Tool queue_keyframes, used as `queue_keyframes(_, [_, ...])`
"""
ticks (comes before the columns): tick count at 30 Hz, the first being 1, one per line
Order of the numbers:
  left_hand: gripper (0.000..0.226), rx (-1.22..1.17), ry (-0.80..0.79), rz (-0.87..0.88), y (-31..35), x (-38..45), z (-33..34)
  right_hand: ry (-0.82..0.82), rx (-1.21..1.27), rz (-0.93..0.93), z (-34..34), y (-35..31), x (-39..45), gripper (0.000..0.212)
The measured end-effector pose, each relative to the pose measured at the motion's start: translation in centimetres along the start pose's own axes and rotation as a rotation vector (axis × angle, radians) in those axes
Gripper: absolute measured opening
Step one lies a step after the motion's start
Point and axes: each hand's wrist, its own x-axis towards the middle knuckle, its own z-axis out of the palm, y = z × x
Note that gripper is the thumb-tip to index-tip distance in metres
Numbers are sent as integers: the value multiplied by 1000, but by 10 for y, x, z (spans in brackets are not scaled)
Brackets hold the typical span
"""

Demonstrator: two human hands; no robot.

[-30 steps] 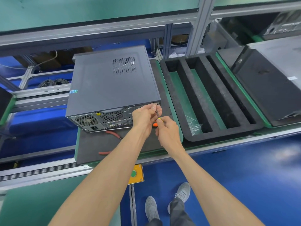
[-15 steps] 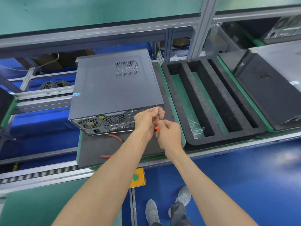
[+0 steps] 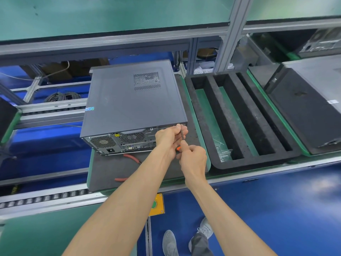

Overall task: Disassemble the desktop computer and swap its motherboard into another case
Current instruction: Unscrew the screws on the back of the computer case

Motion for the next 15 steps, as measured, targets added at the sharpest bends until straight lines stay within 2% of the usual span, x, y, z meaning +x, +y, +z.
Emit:
queue_keyframes(3, [8, -11, -4, -6, 1, 1, 0, -42, 51, 44, 1, -2, -1, 28])
queue_keyframes(8, [9, 13, -8, -21, 1, 1, -1, -72, 137, 219, -3, -11, 3, 42])
queue_keyframes(13, [11, -14, -16, -17, 2, -1, -1, -38, 46, 57, -3, -7, -2, 32])
queue_keyframes(15, [13, -33, -27, -15, 1, -4, 0, -39, 68, 60, -3, -7, -3, 31])
